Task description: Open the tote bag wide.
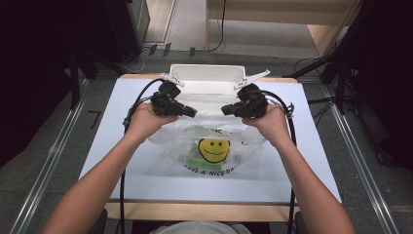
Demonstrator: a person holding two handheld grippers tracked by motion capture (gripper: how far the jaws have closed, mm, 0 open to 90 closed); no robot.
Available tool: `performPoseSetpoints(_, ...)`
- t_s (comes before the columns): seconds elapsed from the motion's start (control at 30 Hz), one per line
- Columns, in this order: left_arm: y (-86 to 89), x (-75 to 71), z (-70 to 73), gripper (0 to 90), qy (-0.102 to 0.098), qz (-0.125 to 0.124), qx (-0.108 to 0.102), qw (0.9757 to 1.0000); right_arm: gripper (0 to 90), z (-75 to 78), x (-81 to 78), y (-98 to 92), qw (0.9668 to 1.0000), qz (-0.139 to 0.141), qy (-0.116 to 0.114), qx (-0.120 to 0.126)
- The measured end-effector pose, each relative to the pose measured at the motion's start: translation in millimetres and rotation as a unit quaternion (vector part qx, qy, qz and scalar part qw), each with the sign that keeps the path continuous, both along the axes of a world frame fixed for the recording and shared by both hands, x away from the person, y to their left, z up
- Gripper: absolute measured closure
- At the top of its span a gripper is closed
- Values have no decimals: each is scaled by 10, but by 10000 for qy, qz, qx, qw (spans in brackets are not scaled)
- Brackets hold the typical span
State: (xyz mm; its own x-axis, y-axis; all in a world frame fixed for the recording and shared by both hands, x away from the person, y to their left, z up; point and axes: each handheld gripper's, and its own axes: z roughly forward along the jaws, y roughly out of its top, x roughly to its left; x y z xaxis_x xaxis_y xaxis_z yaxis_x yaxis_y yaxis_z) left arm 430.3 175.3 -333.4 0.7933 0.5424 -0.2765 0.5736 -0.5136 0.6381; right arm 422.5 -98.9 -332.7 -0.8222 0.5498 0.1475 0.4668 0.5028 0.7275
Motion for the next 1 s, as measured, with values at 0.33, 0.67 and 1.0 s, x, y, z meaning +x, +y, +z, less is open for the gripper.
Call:
performPoseSetpoints(0.33,71,16,-174,885,175,140,-110,9997,882,-231,-53,-33,9998,-197,57,-50)
performPoseSetpoints(0.67,95,-9,-386,886,152,212,-23,9997,881,-432,-41,-25,9991,-375,155,-80)
performPoseSetpoints(1.0,130,-28,-609,885,289,358,59,9989,881,-651,-37,-3,9986,-458,254,-35)
